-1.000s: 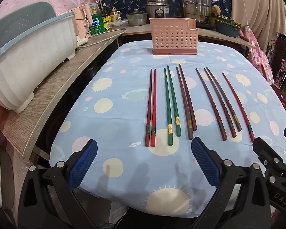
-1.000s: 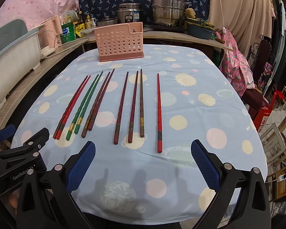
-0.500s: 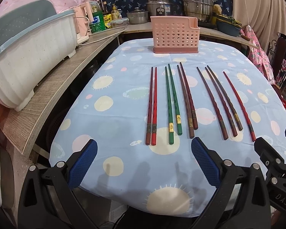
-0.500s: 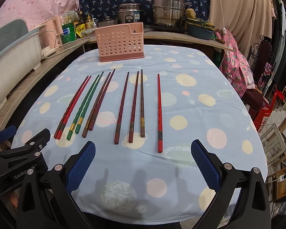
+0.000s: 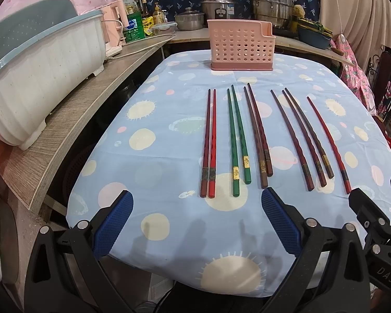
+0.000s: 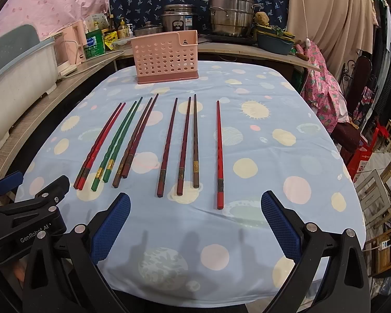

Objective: Organize utensils

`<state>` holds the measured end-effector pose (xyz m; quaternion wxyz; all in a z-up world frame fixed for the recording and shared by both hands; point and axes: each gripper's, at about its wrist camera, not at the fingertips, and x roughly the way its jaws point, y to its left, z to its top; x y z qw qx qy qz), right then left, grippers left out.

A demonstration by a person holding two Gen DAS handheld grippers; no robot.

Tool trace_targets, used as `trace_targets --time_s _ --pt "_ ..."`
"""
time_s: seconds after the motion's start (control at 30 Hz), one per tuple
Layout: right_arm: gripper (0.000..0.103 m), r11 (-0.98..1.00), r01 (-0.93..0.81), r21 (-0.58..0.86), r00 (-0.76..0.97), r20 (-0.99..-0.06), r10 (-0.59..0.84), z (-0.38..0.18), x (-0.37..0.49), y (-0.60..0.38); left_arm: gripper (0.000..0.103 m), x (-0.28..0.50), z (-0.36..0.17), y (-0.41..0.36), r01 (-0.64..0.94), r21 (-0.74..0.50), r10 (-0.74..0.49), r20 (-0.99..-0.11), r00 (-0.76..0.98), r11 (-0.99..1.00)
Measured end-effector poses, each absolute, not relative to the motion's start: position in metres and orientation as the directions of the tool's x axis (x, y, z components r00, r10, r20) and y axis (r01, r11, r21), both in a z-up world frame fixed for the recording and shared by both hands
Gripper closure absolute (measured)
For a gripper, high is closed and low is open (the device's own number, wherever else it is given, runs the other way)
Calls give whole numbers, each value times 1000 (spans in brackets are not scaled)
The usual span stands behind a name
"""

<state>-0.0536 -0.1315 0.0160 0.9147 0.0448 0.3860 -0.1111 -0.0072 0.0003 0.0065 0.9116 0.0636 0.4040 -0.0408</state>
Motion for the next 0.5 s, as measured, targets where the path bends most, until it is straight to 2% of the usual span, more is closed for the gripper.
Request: trace_targets --time_s 0.5 --pt "7 971 238 -3 678 -716 -169 16 -54 -132 9 -5 5 1 128 80 -25 -747 665 988"
